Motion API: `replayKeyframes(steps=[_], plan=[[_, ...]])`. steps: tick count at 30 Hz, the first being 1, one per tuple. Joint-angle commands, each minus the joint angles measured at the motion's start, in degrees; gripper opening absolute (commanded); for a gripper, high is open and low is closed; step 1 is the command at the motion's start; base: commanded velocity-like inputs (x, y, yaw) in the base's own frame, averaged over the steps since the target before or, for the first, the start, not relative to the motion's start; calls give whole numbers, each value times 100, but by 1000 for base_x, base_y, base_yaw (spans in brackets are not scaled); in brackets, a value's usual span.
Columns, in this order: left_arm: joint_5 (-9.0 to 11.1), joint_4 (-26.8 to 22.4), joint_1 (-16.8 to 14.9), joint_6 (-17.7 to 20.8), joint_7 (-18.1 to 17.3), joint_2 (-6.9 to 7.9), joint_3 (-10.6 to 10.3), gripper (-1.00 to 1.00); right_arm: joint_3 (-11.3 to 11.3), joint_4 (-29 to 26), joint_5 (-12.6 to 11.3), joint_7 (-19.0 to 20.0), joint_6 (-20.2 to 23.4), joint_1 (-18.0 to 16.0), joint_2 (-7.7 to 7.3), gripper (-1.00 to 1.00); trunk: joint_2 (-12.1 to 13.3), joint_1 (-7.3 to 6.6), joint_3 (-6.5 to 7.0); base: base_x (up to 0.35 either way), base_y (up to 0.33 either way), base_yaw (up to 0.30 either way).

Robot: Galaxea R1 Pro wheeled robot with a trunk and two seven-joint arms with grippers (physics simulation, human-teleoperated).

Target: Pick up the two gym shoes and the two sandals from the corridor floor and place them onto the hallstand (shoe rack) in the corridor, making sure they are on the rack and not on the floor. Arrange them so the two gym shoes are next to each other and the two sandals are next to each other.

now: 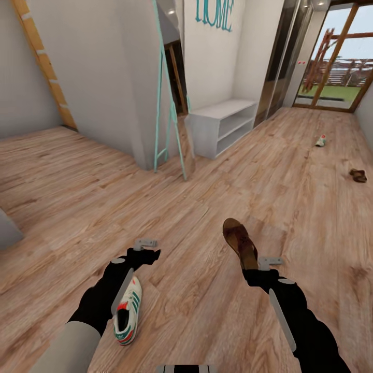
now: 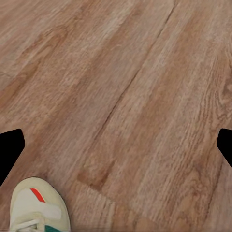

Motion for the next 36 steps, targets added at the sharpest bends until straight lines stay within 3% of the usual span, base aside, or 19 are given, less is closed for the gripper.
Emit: replayKeyframes(steps=[1, 14, 18, 20, 29, 36], plan=[[19, -6, -3, 31, -8, -1, 2, 100, -2, -8, -7, 1, 28, -1, -1, -100, -2, -1, -7, 2, -3, 162], [19, -3, -3, 31, -8, -1, 2, 100, -2, 1, -7, 1, 28, -1, -1, -100, -2, -1, -12, 15, -15, 24], [25, 127, 71, -98, 7, 130, 133, 100, -35, -28, -8, 1, 28, 1, -13, -100, -2, -1, -12, 0, 0, 0], [30, 191, 81, -163, 8, 128, 122, 100, -36, -27, -8, 3, 28, 0, -10, -100, -2, -1, -12, 0, 0, 0], [19, 483, 336, 127, 9, 156, 134, 100, -47, -32, -14, 35, 28, 1, -1, -100, -2, -1, -12, -82, 0, 0], [12, 541, 340, 269, 13, 159, 134, 100, -38, -29, -14, 36, 28, -2, 2, -100, -2, -1, -12, -40, 0, 0]])
